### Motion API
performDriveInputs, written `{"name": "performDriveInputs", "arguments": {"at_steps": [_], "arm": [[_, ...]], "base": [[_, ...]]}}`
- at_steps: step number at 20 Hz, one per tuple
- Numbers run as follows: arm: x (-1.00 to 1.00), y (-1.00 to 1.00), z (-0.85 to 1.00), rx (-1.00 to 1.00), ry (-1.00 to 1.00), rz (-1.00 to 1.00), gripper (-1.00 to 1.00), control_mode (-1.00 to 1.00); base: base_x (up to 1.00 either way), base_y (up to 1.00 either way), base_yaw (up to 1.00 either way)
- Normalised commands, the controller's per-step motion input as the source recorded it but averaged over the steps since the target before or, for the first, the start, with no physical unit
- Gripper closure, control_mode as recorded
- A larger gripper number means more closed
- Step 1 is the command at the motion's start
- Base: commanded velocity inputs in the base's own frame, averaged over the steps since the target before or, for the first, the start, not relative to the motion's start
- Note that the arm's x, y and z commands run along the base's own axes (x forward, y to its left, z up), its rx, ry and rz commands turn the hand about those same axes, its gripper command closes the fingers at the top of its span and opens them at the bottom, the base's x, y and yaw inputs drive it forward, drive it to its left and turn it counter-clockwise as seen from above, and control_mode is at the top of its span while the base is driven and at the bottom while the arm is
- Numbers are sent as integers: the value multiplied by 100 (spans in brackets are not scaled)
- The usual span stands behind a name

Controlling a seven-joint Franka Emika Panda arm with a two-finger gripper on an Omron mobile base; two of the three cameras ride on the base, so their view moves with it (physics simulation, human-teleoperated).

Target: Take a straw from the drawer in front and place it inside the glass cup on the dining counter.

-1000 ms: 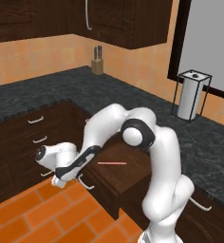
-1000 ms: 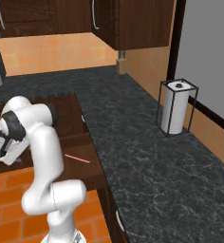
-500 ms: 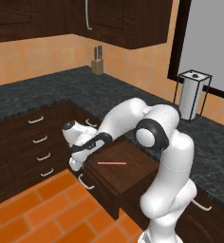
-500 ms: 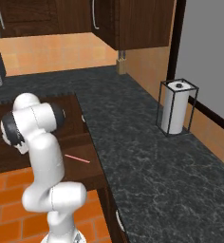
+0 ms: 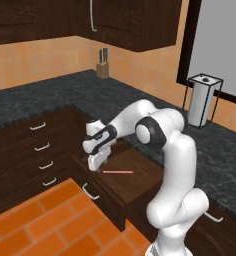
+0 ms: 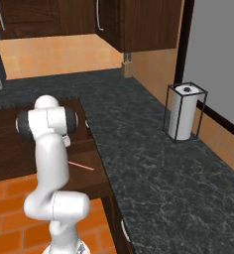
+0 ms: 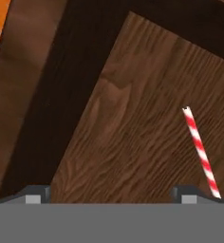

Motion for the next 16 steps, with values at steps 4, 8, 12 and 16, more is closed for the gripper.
{"name": "performDriveInputs", "arguments": {"at_steps": [4, 8, 12, 16], "arm": [[45, -7, -52, 1, 26, 0, -100, -100], [6, 3, -54, 0, 8, 0, -100, -100], [-6, 16, -44, 0, -2, 0, -100, -100], [-38, 24, -21, 0, -10, 0, -100, -100]], "base": [[0, 0, 0], [0, 0, 0], [0, 0, 0], [0, 0, 0]]}}
